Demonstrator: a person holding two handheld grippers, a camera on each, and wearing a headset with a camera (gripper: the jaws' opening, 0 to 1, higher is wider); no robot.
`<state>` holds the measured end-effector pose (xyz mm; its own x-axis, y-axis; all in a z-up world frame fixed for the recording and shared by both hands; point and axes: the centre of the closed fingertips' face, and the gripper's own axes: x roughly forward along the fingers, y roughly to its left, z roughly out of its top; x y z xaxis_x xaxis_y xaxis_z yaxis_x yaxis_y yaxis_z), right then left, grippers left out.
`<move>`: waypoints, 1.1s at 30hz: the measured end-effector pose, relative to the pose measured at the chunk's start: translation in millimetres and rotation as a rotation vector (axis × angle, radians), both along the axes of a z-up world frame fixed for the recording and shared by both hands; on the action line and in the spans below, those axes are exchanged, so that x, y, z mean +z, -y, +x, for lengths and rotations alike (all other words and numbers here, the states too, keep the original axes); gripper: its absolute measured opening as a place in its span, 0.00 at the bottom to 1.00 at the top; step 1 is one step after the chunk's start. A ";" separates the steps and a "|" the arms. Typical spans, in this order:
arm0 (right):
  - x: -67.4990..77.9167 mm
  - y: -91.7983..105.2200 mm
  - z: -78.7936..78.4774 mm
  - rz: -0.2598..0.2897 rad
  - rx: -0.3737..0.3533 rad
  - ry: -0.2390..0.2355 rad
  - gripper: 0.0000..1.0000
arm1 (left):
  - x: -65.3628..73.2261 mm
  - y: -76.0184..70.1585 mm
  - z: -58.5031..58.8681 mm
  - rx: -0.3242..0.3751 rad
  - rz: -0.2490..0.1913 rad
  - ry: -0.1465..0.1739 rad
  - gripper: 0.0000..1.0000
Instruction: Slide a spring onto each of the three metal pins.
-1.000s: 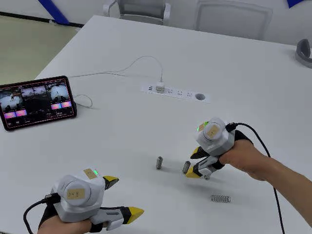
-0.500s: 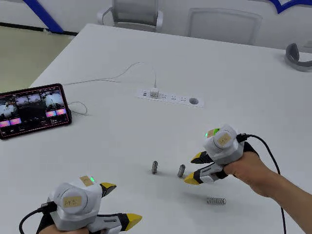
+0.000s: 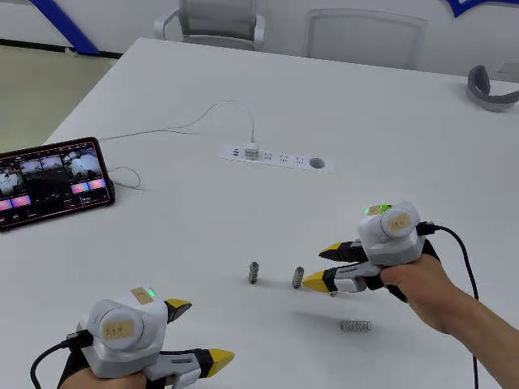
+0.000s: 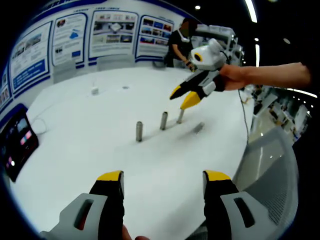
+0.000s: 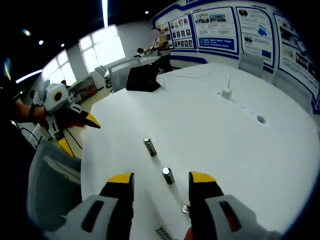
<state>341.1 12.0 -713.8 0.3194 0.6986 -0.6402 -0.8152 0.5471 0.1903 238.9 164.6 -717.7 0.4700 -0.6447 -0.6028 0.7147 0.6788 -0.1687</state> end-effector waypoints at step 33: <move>-1.4 29.1 -35.1 0.139 -0.190 -0.025 0.52 | -0.2 6.6 4.3 -0.012 -0.001 0.001 0.65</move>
